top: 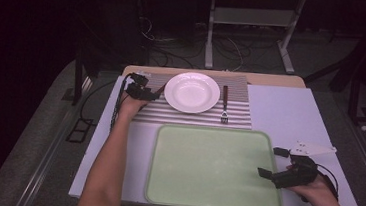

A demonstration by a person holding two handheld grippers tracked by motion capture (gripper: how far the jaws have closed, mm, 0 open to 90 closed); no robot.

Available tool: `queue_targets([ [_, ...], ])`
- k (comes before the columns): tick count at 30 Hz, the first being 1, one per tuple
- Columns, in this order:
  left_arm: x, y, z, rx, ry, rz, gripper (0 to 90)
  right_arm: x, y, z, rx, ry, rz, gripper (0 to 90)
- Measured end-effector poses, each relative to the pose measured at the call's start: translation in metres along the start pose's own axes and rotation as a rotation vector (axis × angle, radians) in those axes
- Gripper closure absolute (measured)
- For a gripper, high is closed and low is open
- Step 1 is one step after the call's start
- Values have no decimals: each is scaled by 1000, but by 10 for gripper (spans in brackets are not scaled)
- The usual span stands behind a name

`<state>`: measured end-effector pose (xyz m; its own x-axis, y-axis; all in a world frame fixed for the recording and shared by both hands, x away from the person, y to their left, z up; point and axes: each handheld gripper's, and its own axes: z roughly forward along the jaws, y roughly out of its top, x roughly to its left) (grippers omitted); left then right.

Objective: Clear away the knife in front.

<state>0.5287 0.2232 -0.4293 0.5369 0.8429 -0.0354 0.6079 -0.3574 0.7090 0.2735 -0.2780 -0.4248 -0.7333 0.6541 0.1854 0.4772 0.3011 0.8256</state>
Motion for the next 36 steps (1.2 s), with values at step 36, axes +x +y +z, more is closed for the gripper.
queue_targets([
  [36, 7, 6, 28, 46, 21, -17, 736, -2, -1, -2, -9, 7, 8, 0],
])
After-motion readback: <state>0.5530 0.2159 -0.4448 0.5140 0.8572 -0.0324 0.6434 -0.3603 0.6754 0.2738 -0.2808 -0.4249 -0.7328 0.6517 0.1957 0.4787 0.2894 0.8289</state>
